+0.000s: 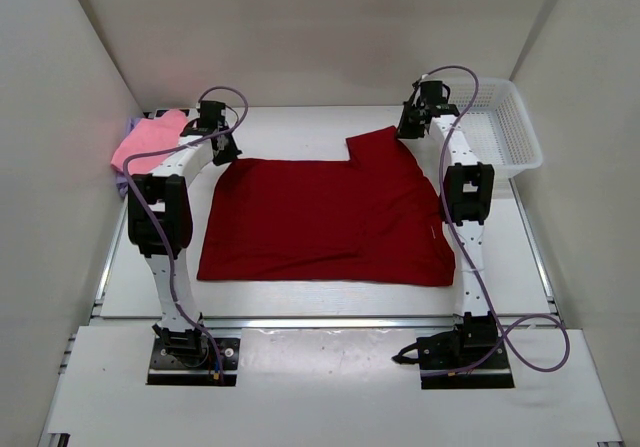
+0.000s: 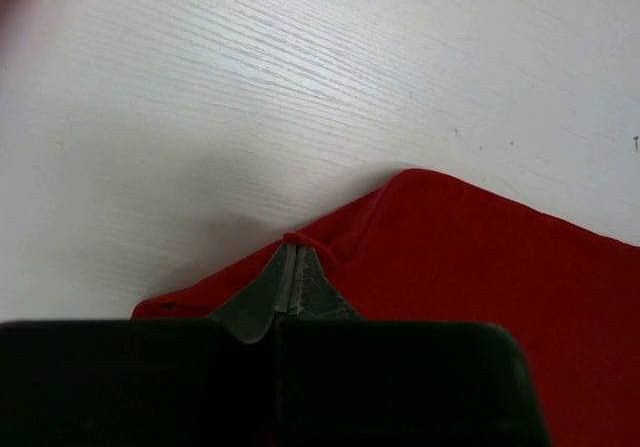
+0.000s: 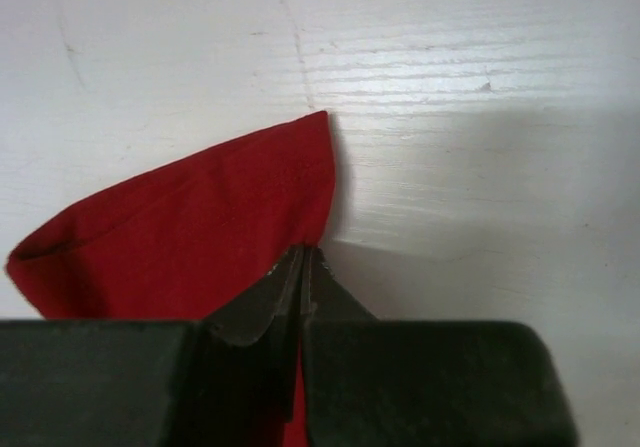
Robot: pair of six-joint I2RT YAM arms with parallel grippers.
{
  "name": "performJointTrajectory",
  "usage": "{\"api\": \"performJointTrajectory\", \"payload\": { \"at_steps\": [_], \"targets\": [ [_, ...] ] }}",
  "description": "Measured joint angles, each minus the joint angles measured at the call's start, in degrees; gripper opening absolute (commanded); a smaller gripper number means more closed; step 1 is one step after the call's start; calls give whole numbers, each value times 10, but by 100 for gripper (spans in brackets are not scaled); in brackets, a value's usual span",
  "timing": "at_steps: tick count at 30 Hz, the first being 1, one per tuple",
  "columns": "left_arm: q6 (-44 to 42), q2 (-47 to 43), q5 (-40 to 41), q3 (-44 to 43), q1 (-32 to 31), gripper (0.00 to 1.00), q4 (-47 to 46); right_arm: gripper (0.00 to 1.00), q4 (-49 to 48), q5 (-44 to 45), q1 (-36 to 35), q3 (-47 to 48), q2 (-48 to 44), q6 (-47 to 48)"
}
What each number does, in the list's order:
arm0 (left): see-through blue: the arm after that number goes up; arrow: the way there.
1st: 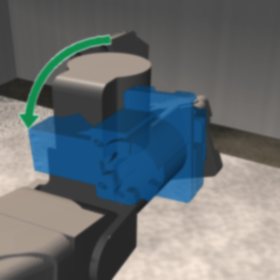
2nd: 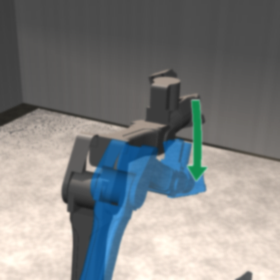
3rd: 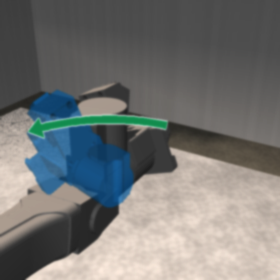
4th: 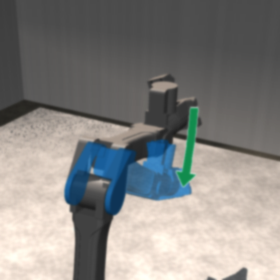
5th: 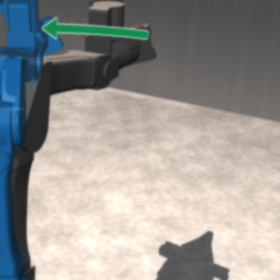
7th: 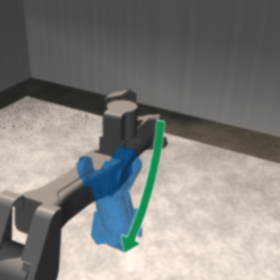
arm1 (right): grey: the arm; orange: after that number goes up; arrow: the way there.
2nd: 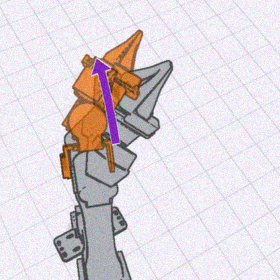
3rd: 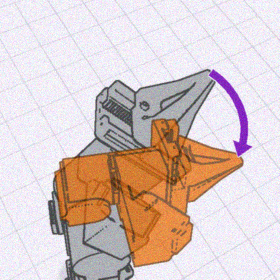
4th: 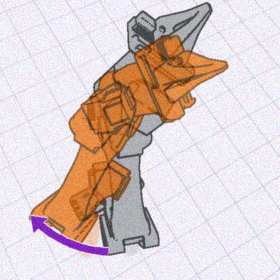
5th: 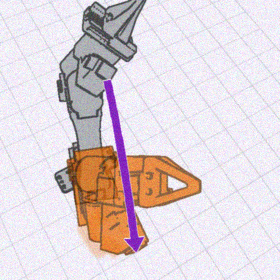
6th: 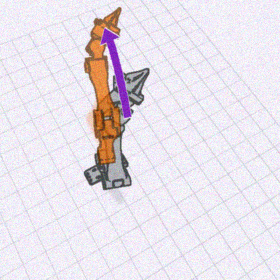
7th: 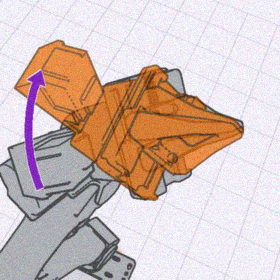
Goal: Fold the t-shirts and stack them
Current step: Grap the side of the flattened tshirt furthest away from the robot with both arms
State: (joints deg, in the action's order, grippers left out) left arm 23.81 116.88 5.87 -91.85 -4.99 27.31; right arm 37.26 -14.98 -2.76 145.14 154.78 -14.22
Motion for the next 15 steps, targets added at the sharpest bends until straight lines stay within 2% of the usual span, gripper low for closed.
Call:
{"api": "performJointTrajectory", "payload": {
  "at_steps": [6,10,13,15],
  "targets": [
    [5,0,-13,0,1,0,-1,0,29,-17,4,5,-26,-2],
    [10,-2,-28,5,7,0,-7,0,69,-40,6,-44,-95,0],
    [13,-18,-38,34,12,0,-13,0,89,-37,2,-110,-165,11],
    [16,-36,-43,60,18,0,-15,1,70,-34,-1,-212,-238,16]
  ]
}}
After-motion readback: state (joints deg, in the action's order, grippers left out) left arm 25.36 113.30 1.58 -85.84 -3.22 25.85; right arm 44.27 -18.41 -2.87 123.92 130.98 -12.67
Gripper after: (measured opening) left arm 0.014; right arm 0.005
